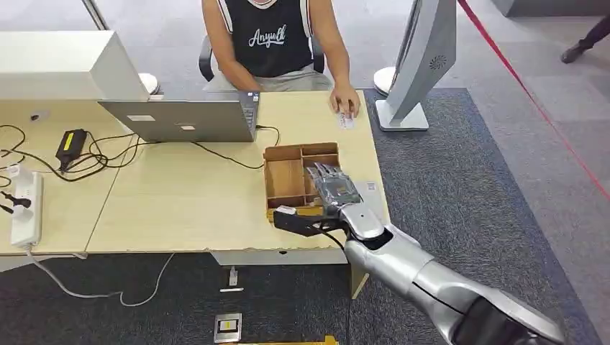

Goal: Pass the card to the sensor for recognition and then transmit it.

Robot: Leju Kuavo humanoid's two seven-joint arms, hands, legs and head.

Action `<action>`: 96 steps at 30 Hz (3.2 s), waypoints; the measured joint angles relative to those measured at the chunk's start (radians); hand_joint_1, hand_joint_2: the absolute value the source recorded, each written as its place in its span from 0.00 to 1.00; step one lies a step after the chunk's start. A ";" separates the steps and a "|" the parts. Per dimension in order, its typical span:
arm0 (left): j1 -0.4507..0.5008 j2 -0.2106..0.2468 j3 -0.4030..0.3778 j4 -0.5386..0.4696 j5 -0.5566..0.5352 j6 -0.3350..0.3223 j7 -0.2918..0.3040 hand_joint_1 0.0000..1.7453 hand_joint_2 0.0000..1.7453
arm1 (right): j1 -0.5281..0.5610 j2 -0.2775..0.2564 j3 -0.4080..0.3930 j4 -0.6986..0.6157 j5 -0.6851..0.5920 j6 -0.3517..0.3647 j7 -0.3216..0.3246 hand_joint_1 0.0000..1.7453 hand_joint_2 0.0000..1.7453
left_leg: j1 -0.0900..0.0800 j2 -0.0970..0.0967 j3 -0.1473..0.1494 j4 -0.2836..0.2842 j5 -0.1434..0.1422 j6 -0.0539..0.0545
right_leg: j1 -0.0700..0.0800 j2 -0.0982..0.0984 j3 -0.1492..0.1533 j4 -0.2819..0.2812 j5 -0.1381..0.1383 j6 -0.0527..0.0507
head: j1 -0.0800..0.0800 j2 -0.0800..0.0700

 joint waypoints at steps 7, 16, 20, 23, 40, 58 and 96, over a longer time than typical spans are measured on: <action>0.000 0.001 -0.015 -0.005 0.010 0.002 0.000 0.00 0.00 | -0.003 -0.003 0.000 0.004 0.001 -0.001 0.000 0.00 1.00 | 0.000 0.000 0.000 0.000 0.000 0.000 | 0.000 0.000 0.000 0.000 0.000 0.000 | 0.000 0.000; 0.001 0.005 -0.042 -0.006 0.044 0.010 -0.001 0.00 0.00 | -0.010 -0.011 -0.010 0.009 -0.002 -0.005 0.000 0.00 1.00 | 0.000 0.000 0.000 0.000 0.000 0.000 | 0.000 0.000 0.000 0.000 0.000 0.000 | 0.000 0.000; 0.001 0.007 -0.052 -0.006 0.058 0.014 -0.006 0.00 0.00 | -0.011 -0.015 -0.016 0.009 -0.002 -0.010 -0.002 0.00 1.00 | 0.000 0.000 0.000 0.000 0.000 0.000 | 0.000 0.000 0.000 0.000 0.000 0.000 | 0.000 0.000; 0.001 0.009 -0.059 -0.006 0.061 0.016 -0.007 0.00 0.00 | -0.012 -0.018 -0.018 0.009 -0.002 -0.010 -0.002 0.00 1.00 | 0.000 0.000 0.000 0.000 0.000 0.000 | 0.000 0.000 0.000 0.000 0.000 0.000 | 0.000 0.000; 0.001 0.012 -0.079 -0.006 0.062 0.016 0.002 0.00 0.00 | -0.012 -0.025 -0.020 0.009 -0.003 -0.008 -0.003 0.00 1.00 | 0.000 0.000 0.000 0.000 0.000 0.000 | 0.000 0.000 0.000 0.000 0.000 0.000 | 0.000 0.000; 0.000 0.022 -0.122 -0.008 0.107 0.018 0.016 0.00 0.00 | 0.002 -0.035 -0.024 0.006 -0.016 0.043 0.012 1.00 1.00 | 0.000 0.000 0.000 0.000 0.000 0.000 | 0.000 0.000 0.000 0.000 0.000 0.000 | 0.000 0.000; 0.000 0.027 -0.178 -0.014 0.151 0.022 0.014 0.00 0.00 | 0.007 -0.032 -0.037 -0.021 0.013 -0.026 0.025 1.00 1.00 | 0.000 0.000 0.000 0.000 0.000 0.000 | 0.000 0.000 0.000 0.000 0.000 0.000 | 0.000 0.000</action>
